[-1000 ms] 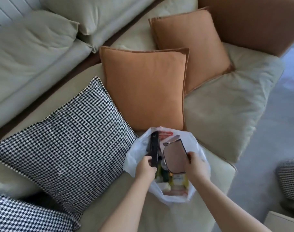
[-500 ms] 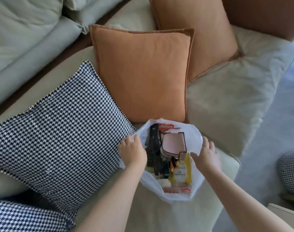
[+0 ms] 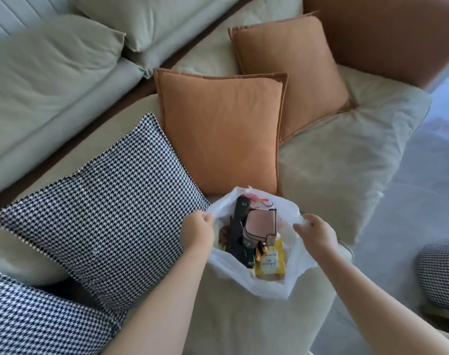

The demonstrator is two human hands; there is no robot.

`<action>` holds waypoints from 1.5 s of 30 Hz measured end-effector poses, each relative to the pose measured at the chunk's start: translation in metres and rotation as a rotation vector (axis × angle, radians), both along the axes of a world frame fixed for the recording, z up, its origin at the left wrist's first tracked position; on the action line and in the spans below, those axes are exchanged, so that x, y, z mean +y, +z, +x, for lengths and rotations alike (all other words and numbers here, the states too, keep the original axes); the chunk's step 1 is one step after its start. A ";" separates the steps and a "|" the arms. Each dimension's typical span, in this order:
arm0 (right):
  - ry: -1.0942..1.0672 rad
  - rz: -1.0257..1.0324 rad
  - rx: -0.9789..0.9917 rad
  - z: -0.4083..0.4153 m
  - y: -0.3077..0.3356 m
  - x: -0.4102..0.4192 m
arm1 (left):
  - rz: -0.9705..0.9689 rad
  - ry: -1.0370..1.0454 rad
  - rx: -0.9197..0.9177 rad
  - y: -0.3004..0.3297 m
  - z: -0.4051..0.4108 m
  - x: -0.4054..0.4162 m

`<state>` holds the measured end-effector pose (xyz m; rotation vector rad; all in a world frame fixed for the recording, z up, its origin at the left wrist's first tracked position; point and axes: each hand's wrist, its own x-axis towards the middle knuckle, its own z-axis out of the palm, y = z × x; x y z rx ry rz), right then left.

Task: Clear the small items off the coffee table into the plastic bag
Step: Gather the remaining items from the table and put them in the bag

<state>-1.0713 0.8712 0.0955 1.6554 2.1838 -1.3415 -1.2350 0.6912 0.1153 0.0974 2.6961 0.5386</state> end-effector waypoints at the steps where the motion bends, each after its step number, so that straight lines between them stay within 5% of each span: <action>1: -0.004 0.031 0.004 0.004 0.008 0.002 | 0.023 0.004 0.012 0.008 0.002 -0.001; 10: -0.085 0.209 0.179 0.046 0.059 0.004 | 0.179 0.092 0.125 0.071 0.020 -0.014; 20: 0.175 0.144 -0.067 0.086 0.040 -0.001 | 0.061 0.058 0.083 0.053 0.066 -0.018; 26: 0.066 0.219 -0.028 0.090 0.049 0.010 | 0.038 0.059 0.185 0.065 0.068 -0.007; 34: 0.151 0.226 -0.078 0.092 0.059 0.006 | -0.002 -0.207 0.390 0.073 0.090 0.023; 45: 0.070 0.259 -0.035 0.120 0.068 -0.022 | 0.051 -0.596 -0.075 0.062 0.134 0.050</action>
